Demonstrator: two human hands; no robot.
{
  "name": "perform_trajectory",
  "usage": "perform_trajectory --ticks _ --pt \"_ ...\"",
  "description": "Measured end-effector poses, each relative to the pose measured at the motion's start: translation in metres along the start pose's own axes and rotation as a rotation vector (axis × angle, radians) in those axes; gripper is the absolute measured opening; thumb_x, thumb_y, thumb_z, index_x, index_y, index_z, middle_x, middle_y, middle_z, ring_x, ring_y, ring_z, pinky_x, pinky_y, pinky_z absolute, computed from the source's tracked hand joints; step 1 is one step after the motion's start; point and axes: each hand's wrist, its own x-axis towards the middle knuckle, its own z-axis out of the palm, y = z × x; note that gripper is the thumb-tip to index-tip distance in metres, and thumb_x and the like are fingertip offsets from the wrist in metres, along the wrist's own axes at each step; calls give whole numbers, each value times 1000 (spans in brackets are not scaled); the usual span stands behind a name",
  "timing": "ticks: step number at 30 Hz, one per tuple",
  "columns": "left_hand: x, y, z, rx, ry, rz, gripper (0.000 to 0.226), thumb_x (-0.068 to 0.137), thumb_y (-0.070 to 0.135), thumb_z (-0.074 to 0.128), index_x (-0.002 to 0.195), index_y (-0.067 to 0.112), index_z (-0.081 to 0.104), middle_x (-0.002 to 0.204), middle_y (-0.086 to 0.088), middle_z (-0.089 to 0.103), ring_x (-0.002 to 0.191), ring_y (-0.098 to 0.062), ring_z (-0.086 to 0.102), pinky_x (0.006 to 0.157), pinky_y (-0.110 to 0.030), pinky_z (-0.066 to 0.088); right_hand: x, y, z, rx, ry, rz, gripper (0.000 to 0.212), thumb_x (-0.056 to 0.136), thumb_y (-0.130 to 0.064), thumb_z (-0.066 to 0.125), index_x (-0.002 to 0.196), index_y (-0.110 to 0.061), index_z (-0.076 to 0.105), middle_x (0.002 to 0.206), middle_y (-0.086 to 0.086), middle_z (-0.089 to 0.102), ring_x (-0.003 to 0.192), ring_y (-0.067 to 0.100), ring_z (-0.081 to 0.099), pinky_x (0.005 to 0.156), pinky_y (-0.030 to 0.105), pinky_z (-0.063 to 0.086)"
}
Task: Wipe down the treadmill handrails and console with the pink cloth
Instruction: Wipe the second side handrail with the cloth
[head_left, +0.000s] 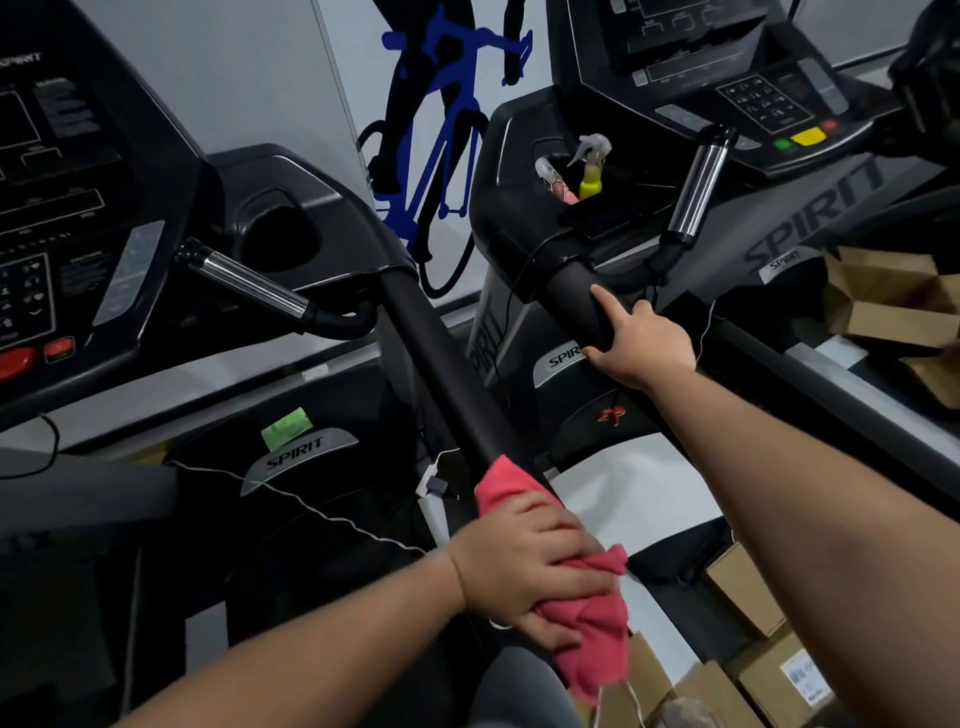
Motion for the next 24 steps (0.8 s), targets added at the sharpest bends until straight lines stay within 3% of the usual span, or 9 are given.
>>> perform_trajectory --ticks 3,6,9,12,15,17,19,21,24 --pt "-13 -32 -1 18 -27 7 57 91 65 24 122 27 53 110 -2 67 101 -22 56 86 -34 39 0 -1 1 -5 0 1 79 88 -55 52 149 -42 2 123 13 46 90 31 57 55 31 36" --pt "-27 -48 -1 24 90 -264 59 93 66 18 119 27 54 117 -1 59 113 -23 50 96 -39 35 0 -1 1 -5 7 7 79 88 -55 52 149 -43 4 122 13 46 92 33 57 56 32 36" --pt "-32 -32 9 -129 304 -713 57 92 66 14 121 34 51 133 8 40 133 -14 30 113 -34 20 0 -2 3 1 18 19 79 87 -54 53 149 -43 5 121 13 47 93 33 57 57 32 35" --pt "-7 0 18 -502 685 -1224 34 92 56 30 122 47 43 137 26 24 136 -10 27 112 -34 25 2 -3 2 2 24 20 79 86 -54 53 149 -43 5 121 13 47 92 33 57 58 32 35" --pt "25 7 12 -819 1018 -1709 33 102 31 36 134 28 39 143 2 38 133 -22 39 111 -31 30 2 -3 3 3 23 26 80 86 -54 54 148 -43 6 119 14 47 91 34 57 58 33 37" --pt "35 11 7 -887 962 -1929 47 101 36 35 143 15 36 141 -10 46 128 -25 45 110 -33 30 2 -3 4 2 22 27 80 86 -54 55 148 -43 6 119 14 47 91 34 57 59 33 38" --pt "41 25 3 -838 856 -1894 57 97 37 46 147 16 29 144 -11 43 127 -24 46 109 -28 31 2 -2 4 -3 23 26 80 86 -54 55 148 -43 6 119 14 48 92 35 57 60 33 38" --pt "44 44 0 -775 701 -1769 76 90 32 60 151 21 15 153 -9 24 135 -22 37 105 -20 28 2 -2 4 -5 22 28 80 86 -54 55 148 -43 6 119 14 47 92 35 57 59 34 38" --pt "34 61 3 -665 471 -1528 86 86 40 64 149 36 6 157 4 -6 144 -18 16 108 -22 24 1 -2 3 -15 18 32 80 86 -54 54 149 -43 5 119 15 47 91 35 57 57 34 37"
